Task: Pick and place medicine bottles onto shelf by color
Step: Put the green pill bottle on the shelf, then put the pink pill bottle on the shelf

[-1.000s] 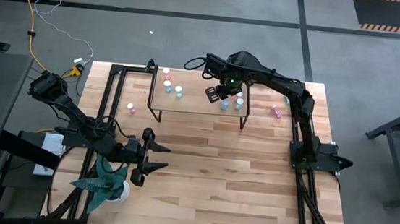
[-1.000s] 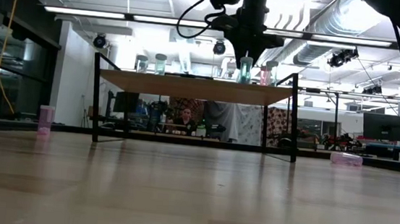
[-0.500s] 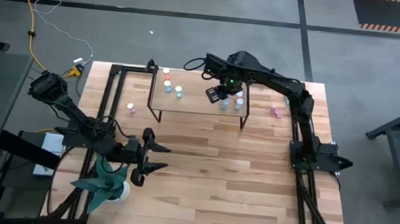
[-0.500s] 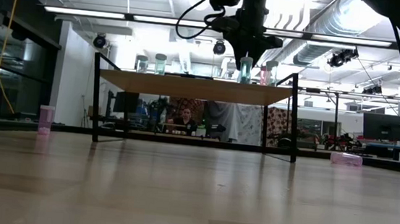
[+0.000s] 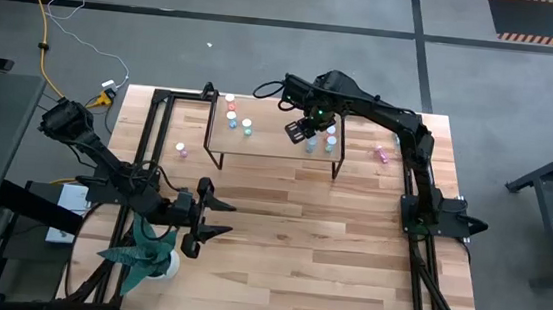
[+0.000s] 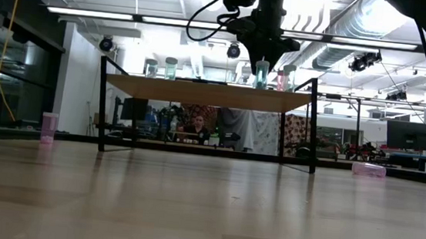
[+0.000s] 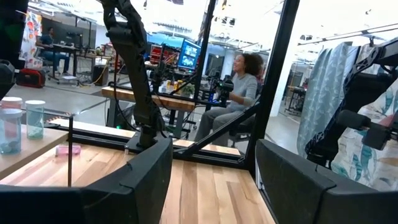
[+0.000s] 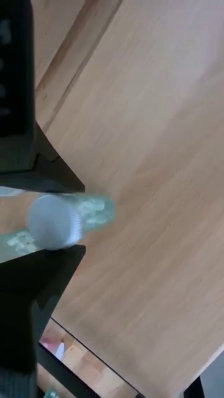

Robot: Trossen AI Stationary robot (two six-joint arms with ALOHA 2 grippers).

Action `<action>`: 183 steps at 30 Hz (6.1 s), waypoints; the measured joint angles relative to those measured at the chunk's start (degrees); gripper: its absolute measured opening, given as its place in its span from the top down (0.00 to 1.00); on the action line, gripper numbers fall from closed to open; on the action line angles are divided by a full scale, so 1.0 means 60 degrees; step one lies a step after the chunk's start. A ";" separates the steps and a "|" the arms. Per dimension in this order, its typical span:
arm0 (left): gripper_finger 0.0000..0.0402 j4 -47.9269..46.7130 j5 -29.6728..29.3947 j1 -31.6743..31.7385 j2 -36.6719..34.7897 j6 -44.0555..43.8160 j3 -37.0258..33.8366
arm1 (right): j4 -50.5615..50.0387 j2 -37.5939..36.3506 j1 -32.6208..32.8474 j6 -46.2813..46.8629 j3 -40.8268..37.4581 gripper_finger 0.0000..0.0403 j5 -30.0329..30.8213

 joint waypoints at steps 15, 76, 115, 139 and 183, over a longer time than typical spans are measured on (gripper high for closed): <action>0.44 -0.0004 0.0000 0.0000 0.0000 -0.0038 0.0000 | 0.0024 0.0000 -0.0104 -0.0373 0.0000 0.47 0.0724; 0.45 -0.7200 0.4597 0.5624 -0.4882 -0.1121 0.0000 | 0.4791 -0.8531 -0.2212 -0.0003 -1.3795 0.45 0.1568; 0.45 -0.7565 0.6069 0.5473 -0.4499 -0.1906 0.0000 | 0.7687 -0.5399 -0.4863 -0.2502 -1.4138 0.66 0.1626; 0.45 -0.7624 0.6069 0.5125 -0.4499 -0.1971 0.0000 | 0.7911 -0.5377 -0.4725 -0.0489 -1.4209 0.70 0.0488; 0.45 -0.7730 0.5785 0.5129 -0.4499 -0.1974 0.0000 | 0.7667 -0.7797 -0.4717 -0.1577 -1.4218 0.79 0.0296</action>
